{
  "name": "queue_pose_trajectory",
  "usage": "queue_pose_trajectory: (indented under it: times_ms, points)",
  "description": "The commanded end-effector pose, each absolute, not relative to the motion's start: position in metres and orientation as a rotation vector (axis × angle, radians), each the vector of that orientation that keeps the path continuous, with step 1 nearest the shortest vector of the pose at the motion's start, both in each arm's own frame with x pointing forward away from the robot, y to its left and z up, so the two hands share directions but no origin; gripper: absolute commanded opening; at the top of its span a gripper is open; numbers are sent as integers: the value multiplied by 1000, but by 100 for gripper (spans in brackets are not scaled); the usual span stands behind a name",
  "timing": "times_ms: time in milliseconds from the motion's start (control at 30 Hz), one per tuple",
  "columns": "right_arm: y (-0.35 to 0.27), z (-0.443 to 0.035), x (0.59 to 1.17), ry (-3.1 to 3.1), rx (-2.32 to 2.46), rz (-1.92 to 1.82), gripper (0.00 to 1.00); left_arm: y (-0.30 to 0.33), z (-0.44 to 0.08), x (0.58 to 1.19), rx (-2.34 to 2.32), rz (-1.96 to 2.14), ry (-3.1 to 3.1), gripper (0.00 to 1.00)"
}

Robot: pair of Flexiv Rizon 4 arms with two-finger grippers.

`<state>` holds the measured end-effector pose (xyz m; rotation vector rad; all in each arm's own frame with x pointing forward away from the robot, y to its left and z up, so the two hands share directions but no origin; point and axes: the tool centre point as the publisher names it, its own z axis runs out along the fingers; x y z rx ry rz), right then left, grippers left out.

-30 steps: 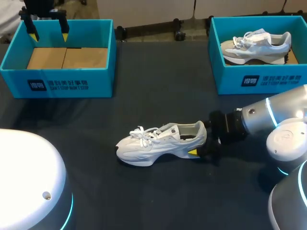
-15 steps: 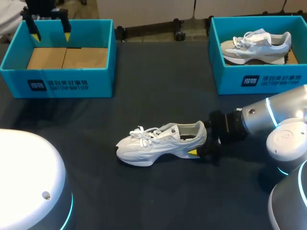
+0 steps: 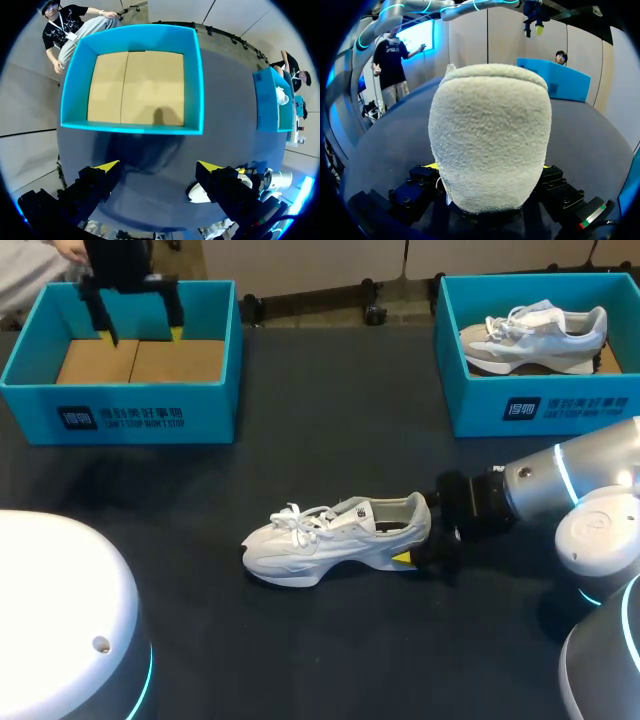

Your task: Take the shoe out of the shoebox, open the shoe tongue, remove and reinsert the insole, then place the shoe into the shoebox

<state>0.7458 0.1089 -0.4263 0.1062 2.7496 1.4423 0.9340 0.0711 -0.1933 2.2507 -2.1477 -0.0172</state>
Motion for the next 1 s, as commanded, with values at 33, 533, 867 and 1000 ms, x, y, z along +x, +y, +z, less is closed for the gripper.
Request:
queue_pose_trajectory:
  times_ms: [33,533,867,1000]
  points:
    - [112,-432,747,2751,109,1435,0,50,-192,908,2266,18,-2164,100]
    - [112,-432,747,2751,109,1435,0,-27,-205,827,2206,-29,-2211,100]
    - [112,-432,747,2751,109,1435,0,-77,-226,787,2134,-77,-2250,100]
    - [112,-432,747,2751,109,1435,0,-94,-235,779,2086,-88,-2281,100]
